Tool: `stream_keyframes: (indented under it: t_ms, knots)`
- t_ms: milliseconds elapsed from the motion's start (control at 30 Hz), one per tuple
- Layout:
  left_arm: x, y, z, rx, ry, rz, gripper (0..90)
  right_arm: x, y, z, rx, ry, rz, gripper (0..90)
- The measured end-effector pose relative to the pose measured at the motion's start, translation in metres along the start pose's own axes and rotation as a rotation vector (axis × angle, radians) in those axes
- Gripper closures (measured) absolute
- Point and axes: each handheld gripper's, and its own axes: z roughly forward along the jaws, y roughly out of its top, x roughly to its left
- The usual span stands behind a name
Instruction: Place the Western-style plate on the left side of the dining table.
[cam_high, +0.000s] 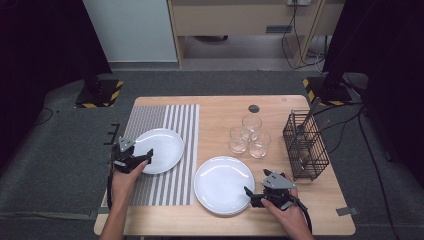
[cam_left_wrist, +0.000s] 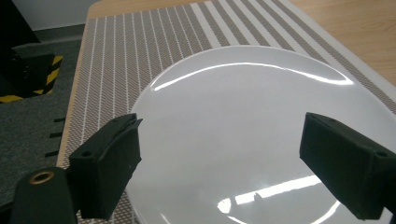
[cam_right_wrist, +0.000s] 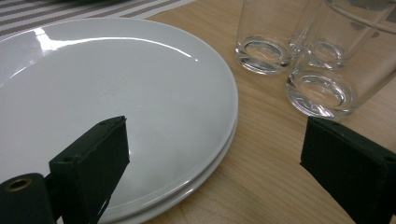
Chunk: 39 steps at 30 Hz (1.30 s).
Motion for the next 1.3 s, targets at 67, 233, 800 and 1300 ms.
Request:
stream_keyframes:
  t_ms: [67,233,800,1300]
  knots:
    - [-0.006,-0.003,-0.002,0.004,-0.009,0.007,11.3,0.0,0.0,0.001,0.003,-0.001,0.006,7.8]
    - [-0.019,-0.008,-0.005,0.008,-0.027,0.024,10.0,0.003,0.001,0.002,0.007,0.004,-0.001,7.8]
    - [-0.031,-0.008,-0.004,0.011,-0.035,0.062,9.5,0.001,0.002,-0.002,0.004,0.001,0.0,7.4]
    - [-0.035,-0.006,-0.004,-0.002,-0.052,0.08,9.4,-0.001,0.001,-0.004,0.003,-0.003,-0.006,5.4]
